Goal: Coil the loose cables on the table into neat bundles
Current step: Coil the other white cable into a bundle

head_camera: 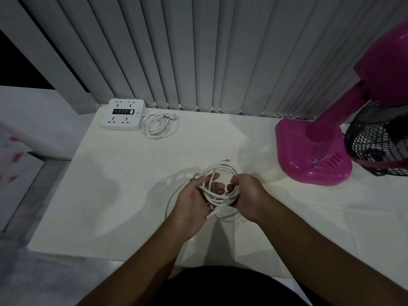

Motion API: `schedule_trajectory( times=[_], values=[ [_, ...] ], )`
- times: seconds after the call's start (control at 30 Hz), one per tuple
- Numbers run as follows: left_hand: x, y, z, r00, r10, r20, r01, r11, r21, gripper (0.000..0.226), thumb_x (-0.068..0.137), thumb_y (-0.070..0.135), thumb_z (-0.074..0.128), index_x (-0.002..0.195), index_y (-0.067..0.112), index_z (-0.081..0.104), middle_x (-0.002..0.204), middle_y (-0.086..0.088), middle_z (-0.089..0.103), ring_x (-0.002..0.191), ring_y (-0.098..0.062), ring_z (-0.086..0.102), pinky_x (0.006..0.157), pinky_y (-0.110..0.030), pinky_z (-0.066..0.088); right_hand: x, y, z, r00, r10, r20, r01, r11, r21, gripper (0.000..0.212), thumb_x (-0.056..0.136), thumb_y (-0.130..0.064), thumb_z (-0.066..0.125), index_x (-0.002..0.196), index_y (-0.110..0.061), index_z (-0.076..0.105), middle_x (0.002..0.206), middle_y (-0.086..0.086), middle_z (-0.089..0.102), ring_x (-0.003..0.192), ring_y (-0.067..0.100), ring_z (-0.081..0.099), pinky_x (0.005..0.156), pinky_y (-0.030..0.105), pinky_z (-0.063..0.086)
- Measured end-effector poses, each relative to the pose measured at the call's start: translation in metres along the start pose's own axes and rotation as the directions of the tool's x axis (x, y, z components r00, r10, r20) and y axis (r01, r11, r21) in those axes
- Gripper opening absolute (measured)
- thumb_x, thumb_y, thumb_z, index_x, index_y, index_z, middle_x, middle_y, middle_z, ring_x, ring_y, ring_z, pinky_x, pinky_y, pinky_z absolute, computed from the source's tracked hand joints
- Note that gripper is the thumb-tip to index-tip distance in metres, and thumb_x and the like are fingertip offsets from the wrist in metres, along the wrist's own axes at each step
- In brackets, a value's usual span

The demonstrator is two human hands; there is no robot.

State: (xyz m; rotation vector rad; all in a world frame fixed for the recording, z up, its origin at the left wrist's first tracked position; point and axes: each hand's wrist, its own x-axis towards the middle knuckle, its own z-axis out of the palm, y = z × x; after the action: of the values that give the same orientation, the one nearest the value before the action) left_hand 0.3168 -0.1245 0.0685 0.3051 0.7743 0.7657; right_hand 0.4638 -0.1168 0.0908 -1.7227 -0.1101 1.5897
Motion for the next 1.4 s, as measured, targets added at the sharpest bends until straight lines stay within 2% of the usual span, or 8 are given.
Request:
schedule_trajectory(
  times=[0.23, 0.47, 0.6, 0.8, 0.93, 1.07, 1.2, 1.4],
  values=[
    [0.008, 0.004, 0.002, 0.969, 0.010, -0.246, -0.008, 1.000, 0.008, 0.023, 0.089, 0.005, 0.036, 0.100, 0.006, 0.056, 0.051, 0.000, 0.035, 0.049, -0.016, 0.039, 0.053, -0.028, 0.040, -0.006, 0.010, 0.000, 0.990, 0.043, 0.134, -0.035, 0.998, -0.060, 0.011, 0.093, -0.006, 0.047, 0.085, -0.010, 0.054, 0.073, 0.007, 0.051, 0.064, 0.021, 0.047, 0.064, 0.035, 0.041],
    [0.005, 0.020, -0.001, 0.974, -0.080, -0.212, 0.123, 0.972, 0.201, 0.016, 0.085, 0.006, 0.038, 0.089, 0.010, 0.053, 0.053, 0.000, 0.032, 0.050, -0.019, 0.034, 0.057, -0.033, 0.026, -0.007, -0.011, -0.008, 0.959, 0.032, 0.280, 0.026, 0.979, -0.201, 0.011, 0.085, -0.002, 0.047, 0.091, -0.008, 0.055, 0.066, 0.008, 0.049, 0.058, 0.021, 0.049, 0.061, 0.034, 0.043],
    [0.000, 0.031, -0.011, 0.984, -0.172, -0.035, 0.176, 0.957, 0.233, 0.043, 0.080, 0.027, 0.052, 0.112, 0.002, 0.067, 0.087, -0.017, 0.068, 0.083, -0.032, 0.066, 0.082, -0.043, 0.050, -0.005, -0.014, -0.010, 0.980, -0.022, 0.197, 0.046, 0.992, -0.115, 0.010, 0.085, 0.000, 0.041, 0.090, -0.005, 0.049, 0.057, 0.007, 0.039, 0.051, 0.022, 0.040, 0.056, 0.034, 0.039],
    [0.000, 0.022, -0.037, 0.966, -0.259, -0.025, 0.259, 0.950, 0.172, 0.071, 0.083, 0.050, 0.045, 0.122, -0.006, 0.065, 0.125, -0.032, 0.064, 0.114, -0.040, 0.063, 0.106, -0.047, 0.039, 0.000, -0.014, -0.014, 0.987, 0.015, 0.162, -0.057, 0.964, 0.260, 0.016, 0.090, -0.002, 0.037, 0.079, -0.014, 0.039, 0.063, 0.006, 0.033, 0.059, 0.021, 0.033, 0.064, 0.033, 0.035],
    [0.001, 0.004, -0.030, 0.990, -0.108, 0.090, 0.102, 0.992, 0.070, 0.072, 0.068, 0.032, 0.052, 0.135, 0.005, 0.058, 0.142, -0.022, 0.056, 0.129, -0.032, 0.054, 0.104, -0.043, 0.032, 0.004, -0.007, -0.010, 0.997, 0.034, 0.067, -0.042, 0.990, 0.134, 0.013, 0.091, -0.011, 0.041, 0.080, -0.016, 0.046, 0.065, 0.001, 0.053, 0.065, 0.019, 0.048, 0.068, 0.035, 0.037],
    [0.006, -0.012, -0.011, 0.998, 0.055, 0.043, -0.059, 0.993, 0.102, 0.053, 0.071, 0.011, 0.059, 0.123, 0.005, 0.065, 0.132, -0.017, 0.066, 0.117, -0.025, 0.061, 0.101, -0.037, 0.039, 0.004, -0.001, 0.000, 0.999, 0.041, 0.005, -0.041, 0.999, 0.003, 0.014, 0.091, -0.016, 0.045, 0.084, -0.015, 0.057, 0.073, 0.000, 0.070, 0.079, 0.019, 0.057, 0.071, 0.037, 0.037],
    [0.015, -0.011, -0.004, 0.976, 0.133, -0.171, -0.123, 0.990, 0.071, 0.023, 0.084, -0.002, 0.049, 0.096, -0.001, 0.069, 0.098, -0.017, 0.069, 0.098, -0.030, 0.066, 0.092, -0.036, 0.049, 0.002, 0.006, 0.005, 0.997, 0.046, -0.055, -0.054, 0.987, -0.151, 0.019, 0.093, -0.021, 0.050, 0.103, -0.013, 0.064, 0.107, 0.009, 0.068, 0.097, 0.025, 0.061, 0.067, 0.036, 0.038],
    [0.018, -0.006, -0.001, 0.952, 0.084, -0.295, -0.134, 0.979, -0.152, 0.021, 0.087, 0.000, 0.040, 0.103, 0.006, 0.052, 0.061, -0.005, 0.048, 0.062, -0.024, 0.058, 0.077, -0.038, 0.051, -0.002, 0.018, 0.000, 0.986, 0.168, -0.005, -0.162, 0.944, -0.287, 0.014, 0.084, -0.031, 0.058, 0.090, -0.019, 0.058, 0.093, 0.000, 0.053, 0.080, 0.018, 0.046, 0.073, 0.036, 0.037]
  ],
)
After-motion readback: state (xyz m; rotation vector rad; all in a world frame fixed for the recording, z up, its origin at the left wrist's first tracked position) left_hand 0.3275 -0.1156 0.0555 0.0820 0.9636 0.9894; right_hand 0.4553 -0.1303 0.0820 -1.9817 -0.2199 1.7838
